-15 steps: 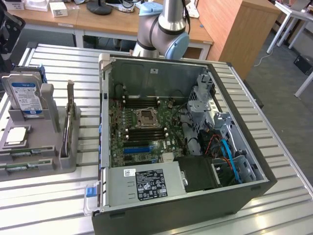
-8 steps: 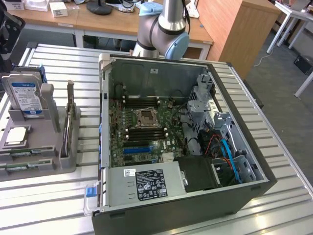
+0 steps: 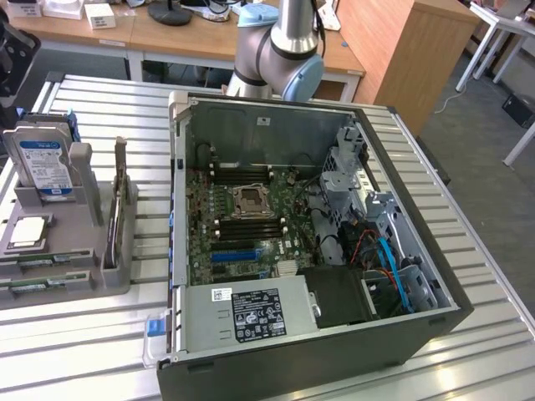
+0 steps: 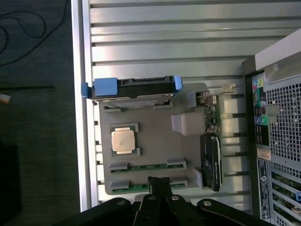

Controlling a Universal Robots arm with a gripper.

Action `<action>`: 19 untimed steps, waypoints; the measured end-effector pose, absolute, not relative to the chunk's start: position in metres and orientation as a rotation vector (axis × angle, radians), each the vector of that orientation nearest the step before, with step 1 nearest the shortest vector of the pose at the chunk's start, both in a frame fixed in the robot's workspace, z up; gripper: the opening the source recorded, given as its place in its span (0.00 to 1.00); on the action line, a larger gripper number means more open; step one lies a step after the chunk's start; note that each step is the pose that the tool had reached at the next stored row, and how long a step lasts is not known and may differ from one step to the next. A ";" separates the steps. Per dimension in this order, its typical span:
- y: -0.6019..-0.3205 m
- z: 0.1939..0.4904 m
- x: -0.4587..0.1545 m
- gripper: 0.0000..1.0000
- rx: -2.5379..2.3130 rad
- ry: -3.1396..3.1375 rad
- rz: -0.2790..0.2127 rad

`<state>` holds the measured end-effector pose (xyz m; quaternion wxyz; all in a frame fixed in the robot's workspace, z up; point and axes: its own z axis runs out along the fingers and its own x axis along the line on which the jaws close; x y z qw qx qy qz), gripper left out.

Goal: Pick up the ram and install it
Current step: 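Reach for the ram, then pick up the ram and move it above insertion slot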

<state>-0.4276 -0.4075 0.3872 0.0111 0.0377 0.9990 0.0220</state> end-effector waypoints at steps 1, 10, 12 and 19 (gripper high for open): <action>-0.409 0.387 -0.428 0.10 0.118 3.116 0.069; -0.418 0.387 -0.428 0.10 0.118 3.116 0.069; -0.418 0.387 -0.428 0.10 0.118 3.116 0.069; -0.418 0.387 -0.428 0.10 0.118 3.116 0.069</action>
